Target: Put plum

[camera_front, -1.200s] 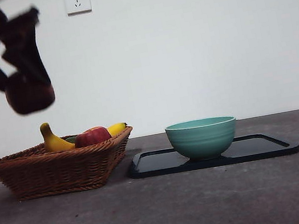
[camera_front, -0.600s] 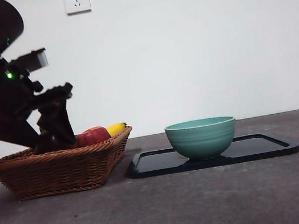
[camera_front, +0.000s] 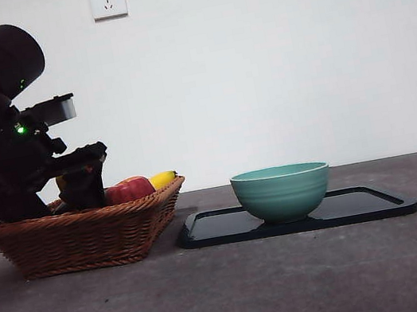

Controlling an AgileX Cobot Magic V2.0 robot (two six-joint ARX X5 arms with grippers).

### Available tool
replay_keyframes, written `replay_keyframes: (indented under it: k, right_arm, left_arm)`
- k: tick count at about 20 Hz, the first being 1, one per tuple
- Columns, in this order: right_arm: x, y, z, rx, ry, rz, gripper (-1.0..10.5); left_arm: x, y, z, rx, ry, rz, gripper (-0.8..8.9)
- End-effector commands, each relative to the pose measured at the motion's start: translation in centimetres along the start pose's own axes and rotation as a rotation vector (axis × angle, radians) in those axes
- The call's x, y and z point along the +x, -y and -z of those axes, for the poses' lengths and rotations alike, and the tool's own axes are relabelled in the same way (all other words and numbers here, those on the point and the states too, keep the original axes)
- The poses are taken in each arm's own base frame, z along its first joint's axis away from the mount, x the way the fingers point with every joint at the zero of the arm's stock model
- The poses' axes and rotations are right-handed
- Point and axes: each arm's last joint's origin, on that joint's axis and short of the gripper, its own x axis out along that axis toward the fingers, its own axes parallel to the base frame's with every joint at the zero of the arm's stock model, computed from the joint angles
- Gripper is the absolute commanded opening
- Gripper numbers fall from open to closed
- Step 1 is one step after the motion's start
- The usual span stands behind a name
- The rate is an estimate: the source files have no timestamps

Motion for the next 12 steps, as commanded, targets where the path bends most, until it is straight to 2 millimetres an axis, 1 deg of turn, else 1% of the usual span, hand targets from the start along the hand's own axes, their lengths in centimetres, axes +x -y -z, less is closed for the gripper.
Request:
replay_keyframes:
  k: [1, 3, 6, 8, 12]
  right_arm:
    - [0.0, -0.1, -0.2, 0.001, 0.007, -0.006, 2.2]
    - [0.0, -0.1, -0.2, 0.001, 0.007, -0.006, 2.2]
    - [0.0, -0.1, -0.2, 0.001, 0.008, -0.007, 2.2]
    - [0.0, -0.1, -0.2, 0.001, 0.008, -0.007, 2.2]
    - [0.0, -0.1, -0.2, 0.0, 0.009, -0.007, 2.2]
  left_arm:
    - [0.1, 0.1, -0.4, 0.001, 0.012, 0.003, 4.09]
    - [-1.1, 0.2, -1.0, 0.005, 0.056, 0.003, 4.09]
    - [-4.1, 0.4, -1.8, 0.01, 0.133, 0.002, 4.09]
    - [-6.8, 0.7, -2.0, 0.015, 0.169, 0.012, 4.06]
    - [-13.5, 1.7, -1.0, 0.021, 0.228, 0.218, 4.05]
